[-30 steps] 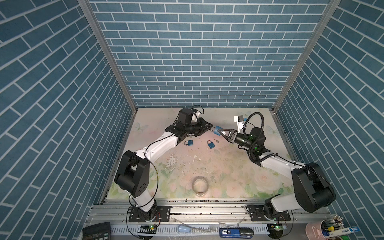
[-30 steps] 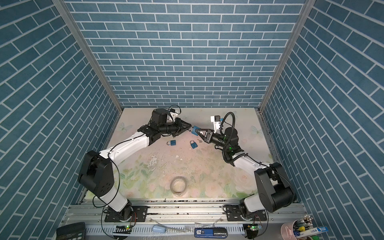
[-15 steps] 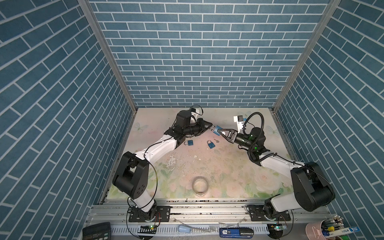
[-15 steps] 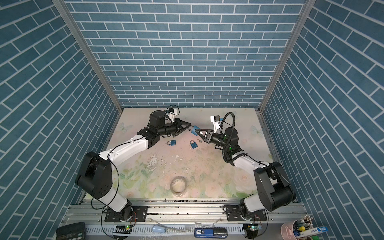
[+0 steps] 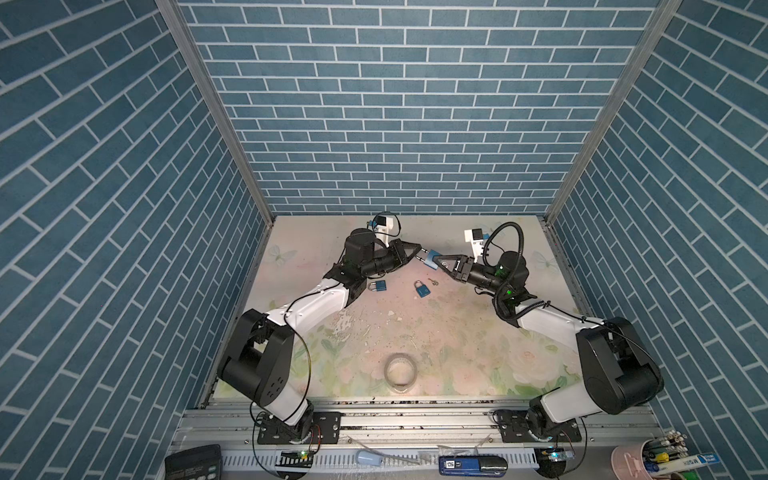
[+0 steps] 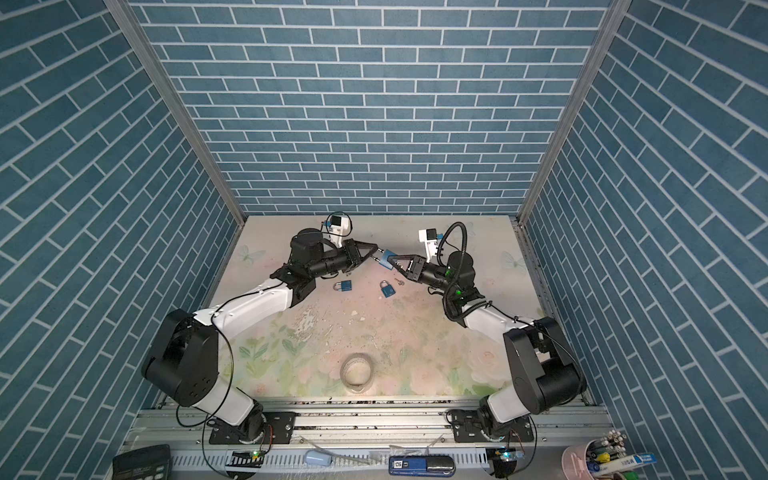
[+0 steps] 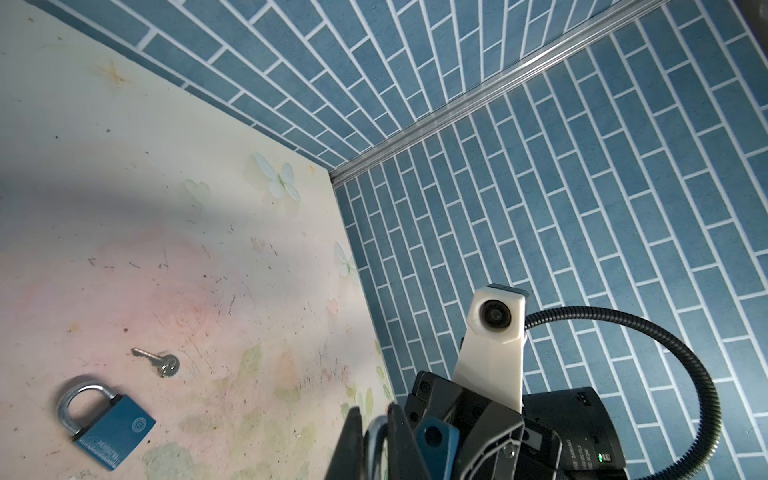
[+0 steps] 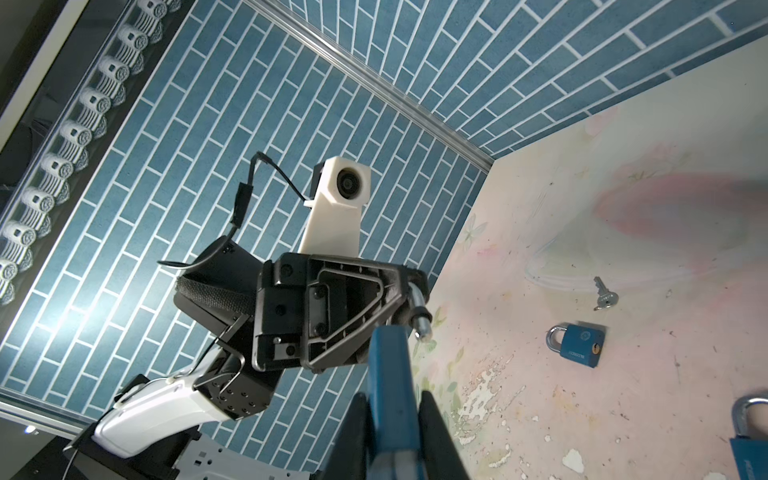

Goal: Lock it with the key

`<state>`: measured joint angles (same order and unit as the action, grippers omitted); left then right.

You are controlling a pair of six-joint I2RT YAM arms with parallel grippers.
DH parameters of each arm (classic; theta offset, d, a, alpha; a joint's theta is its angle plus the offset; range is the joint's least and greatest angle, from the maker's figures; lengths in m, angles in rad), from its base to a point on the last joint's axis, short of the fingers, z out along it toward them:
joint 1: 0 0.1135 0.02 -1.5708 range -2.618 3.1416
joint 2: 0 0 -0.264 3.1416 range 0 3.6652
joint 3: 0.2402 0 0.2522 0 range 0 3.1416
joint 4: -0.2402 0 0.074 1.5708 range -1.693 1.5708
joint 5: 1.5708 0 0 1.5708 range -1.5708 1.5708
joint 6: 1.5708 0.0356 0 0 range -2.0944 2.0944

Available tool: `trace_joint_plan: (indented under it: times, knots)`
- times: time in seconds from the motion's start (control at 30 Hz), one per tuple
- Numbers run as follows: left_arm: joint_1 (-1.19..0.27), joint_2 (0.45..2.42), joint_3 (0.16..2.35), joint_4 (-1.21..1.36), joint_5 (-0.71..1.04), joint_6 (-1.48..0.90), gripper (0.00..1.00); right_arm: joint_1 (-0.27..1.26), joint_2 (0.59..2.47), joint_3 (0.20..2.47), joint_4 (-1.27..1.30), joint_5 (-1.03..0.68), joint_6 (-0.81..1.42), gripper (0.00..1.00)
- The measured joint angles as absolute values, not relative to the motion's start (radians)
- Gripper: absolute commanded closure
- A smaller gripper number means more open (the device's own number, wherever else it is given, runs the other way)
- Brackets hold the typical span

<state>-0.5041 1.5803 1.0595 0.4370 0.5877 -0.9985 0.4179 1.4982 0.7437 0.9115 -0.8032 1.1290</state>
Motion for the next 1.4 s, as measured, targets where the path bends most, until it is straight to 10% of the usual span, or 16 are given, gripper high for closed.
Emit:
trace_joint_plan:
  times: [1.4]
  knots:
    - [-0.487,1.623,1.041,0.654,0.649,-1.051,1.0,0.379,1.534,0.877,0.795,-0.759,1.317,1.0]
